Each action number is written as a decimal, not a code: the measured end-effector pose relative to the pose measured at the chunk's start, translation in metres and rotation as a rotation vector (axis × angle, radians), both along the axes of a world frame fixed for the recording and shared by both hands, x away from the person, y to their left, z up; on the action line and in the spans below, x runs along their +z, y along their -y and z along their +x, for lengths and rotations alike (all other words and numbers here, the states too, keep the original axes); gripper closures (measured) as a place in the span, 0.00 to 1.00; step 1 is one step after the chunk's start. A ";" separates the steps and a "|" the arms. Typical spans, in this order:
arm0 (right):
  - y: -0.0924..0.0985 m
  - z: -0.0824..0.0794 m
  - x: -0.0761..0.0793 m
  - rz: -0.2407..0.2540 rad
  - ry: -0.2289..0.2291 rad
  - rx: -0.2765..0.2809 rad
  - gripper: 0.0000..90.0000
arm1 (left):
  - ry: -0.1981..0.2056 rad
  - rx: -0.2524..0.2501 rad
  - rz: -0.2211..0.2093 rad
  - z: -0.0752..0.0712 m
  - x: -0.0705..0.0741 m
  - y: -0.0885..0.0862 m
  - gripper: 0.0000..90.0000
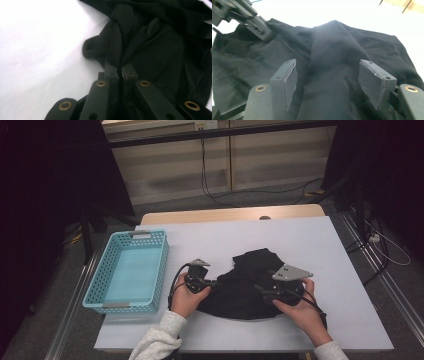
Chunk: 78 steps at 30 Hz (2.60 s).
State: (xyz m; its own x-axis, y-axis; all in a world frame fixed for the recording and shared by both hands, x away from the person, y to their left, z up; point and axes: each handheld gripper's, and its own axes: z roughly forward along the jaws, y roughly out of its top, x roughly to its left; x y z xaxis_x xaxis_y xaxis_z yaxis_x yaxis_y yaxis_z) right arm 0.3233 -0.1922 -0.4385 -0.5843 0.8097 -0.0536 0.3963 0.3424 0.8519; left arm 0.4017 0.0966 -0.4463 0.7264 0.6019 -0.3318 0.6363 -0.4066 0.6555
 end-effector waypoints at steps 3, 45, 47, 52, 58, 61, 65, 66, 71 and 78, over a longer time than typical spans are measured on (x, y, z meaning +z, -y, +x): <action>-0.012 0.010 0.002 -0.008 0.004 0.002 0.37 | 0.012 0.018 0.018 -0.006 0.007 -0.016 0.96; 0.056 -0.022 -0.016 -0.010 -0.135 -0.051 0.93 | 0.044 0.088 -0.008 -0.003 0.010 -0.037 0.68; 0.057 -0.022 -0.017 -0.008 -0.135 -0.057 0.93 | 0.077 0.088 -0.017 -0.002 0.013 -0.034 0.54; 0.053 -0.019 -0.017 -0.016 -0.129 -0.050 0.92 | 0.116 0.087 -0.027 0.004 0.017 -0.025 0.37; 0.044 -0.019 -0.017 -0.038 -0.119 -0.031 0.91 | 0.135 0.063 -0.015 0.020 0.022 -0.003 0.32; 0.043 -0.021 -0.016 -0.041 -0.108 -0.035 0.89 | 0.123 0.061 -0.024 0.028 0.021 0.009 0.33; 0.042 -0.023 -0.016 -0.040 -0.108 -0.037 0.89 | 0.100 0.054 -0.024 0.037 0.018 0.025 0.36; 0.042 -0.023 -0.016 -0.040 -0.107 -0.036 0.89 | 0.097 0.055 -0.019 0.040 0.017 0.029 0.37; 0.039 -0.025 -0.015 -0.047 -0.098 -0.036 0.89 | 0.059 0.042 -0.042 0.053 0.005 0.042 0.47; 0.037 -0.027 -0.014 -0.048 -0.087 -0.036 0.83 | 0.024 -0.008 -0.018 0.054 0.001 0.055 0.86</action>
